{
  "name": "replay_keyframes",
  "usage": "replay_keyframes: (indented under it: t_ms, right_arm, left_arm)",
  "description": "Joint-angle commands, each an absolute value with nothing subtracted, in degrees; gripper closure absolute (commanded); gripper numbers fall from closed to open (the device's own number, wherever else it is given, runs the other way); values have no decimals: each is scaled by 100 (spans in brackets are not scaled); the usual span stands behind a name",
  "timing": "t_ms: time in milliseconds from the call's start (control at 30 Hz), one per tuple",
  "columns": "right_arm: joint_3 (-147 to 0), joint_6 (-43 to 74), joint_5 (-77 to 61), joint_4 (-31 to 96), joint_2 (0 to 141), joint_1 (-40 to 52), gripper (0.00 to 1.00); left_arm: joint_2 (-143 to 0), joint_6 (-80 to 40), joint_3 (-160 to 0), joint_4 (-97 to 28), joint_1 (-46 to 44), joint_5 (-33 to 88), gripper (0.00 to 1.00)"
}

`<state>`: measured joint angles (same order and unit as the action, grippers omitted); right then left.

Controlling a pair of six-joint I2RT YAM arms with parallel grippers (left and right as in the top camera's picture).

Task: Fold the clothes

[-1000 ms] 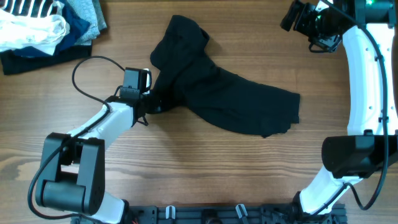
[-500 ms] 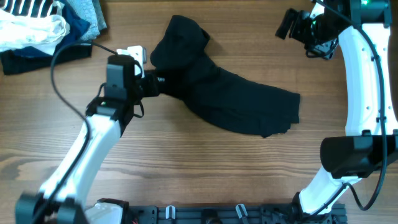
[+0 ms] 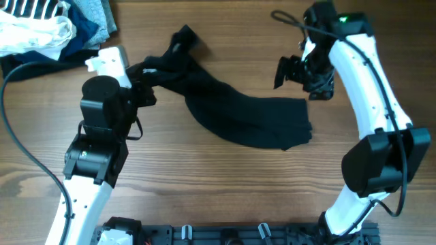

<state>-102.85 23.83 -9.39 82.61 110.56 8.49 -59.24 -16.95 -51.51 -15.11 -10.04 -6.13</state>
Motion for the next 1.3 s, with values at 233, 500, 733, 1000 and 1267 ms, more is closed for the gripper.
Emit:
replay_keyframes:
  t_ms: [233, 500, 733, 1000, 1267]
  right_arm:
    - [-9002, 1990, -2679, 7579, 11122, 851, 0]
    - [-7920, 2482, -3826, 6571, 11122, 1319, 0]
    - [-7572, 3369, -4807, 5686, 11122, 1625, 0]
    - [-7572, 4084, -4543, 5166, 11122, 1896, 0]
    - [-7566, 4534, -4410, 5022, 11124, 2001, 0]
  left_arm:
    - [-5872, -2346, -5242, -1540, -609, -1997, 96]
    - [-5887, -2517, -5242, -1511, -604, -2001, 96]
    - [-5887, -2751, -5242, -1463, -604, -2001, 96]
    - [-5887, -2751, -5242, -1468, -604, -1999, 96]
    - [-5874, -2751, -5242, -1466, -604, -1999, 96]
